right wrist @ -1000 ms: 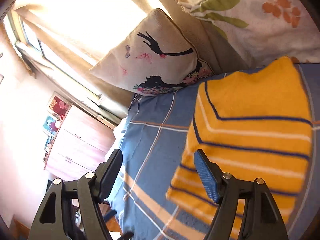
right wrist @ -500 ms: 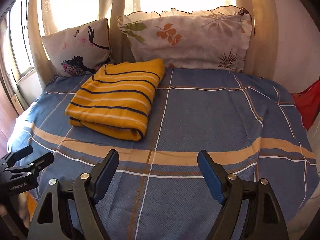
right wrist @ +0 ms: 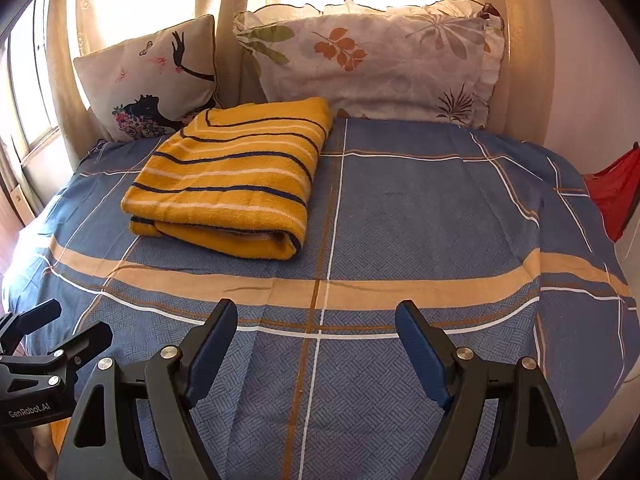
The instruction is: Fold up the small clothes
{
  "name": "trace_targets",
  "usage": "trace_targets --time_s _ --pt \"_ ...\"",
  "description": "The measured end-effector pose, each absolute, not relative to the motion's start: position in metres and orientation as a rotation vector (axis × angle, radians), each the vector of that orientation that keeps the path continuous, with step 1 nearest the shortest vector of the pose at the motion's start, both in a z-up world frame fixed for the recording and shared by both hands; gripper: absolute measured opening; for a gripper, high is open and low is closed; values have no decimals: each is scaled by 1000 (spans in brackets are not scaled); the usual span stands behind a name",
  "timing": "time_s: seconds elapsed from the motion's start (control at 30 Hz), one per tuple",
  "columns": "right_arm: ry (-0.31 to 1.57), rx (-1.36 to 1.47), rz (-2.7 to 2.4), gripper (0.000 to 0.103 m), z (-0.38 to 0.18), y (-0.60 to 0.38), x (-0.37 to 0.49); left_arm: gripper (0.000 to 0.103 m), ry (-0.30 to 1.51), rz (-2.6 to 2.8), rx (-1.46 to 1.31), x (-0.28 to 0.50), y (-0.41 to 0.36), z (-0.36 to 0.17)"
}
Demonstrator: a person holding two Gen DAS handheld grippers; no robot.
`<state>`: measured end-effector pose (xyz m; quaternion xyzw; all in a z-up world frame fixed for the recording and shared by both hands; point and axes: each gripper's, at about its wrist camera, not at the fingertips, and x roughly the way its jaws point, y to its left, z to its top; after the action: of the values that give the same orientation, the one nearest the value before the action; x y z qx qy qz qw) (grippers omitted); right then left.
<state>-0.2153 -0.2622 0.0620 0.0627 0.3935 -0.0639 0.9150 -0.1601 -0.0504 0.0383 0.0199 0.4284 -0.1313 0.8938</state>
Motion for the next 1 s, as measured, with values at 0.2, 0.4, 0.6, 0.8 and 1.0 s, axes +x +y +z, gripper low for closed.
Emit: trace_targets --time_s 0.2,0.4,0.6,0.8,1.0 --pt "830 136 -126 86 56 -256 -211 103 917 -277 24 -153 -49 31" --pt "845 126 -133 86 50 -251 -206 103 933 -281 18 -149 -47 27" --pt "857 128 -139 86 46 -251 -202 103 932 -279 30 -147 -47 25" --pt "867 131 -134 86 43 -250 -201 103 932 -276 28 -147 -47 24" --pt "870 128 -130 86 41 -247 -201 103 930 -273 22 -146 -44 23"
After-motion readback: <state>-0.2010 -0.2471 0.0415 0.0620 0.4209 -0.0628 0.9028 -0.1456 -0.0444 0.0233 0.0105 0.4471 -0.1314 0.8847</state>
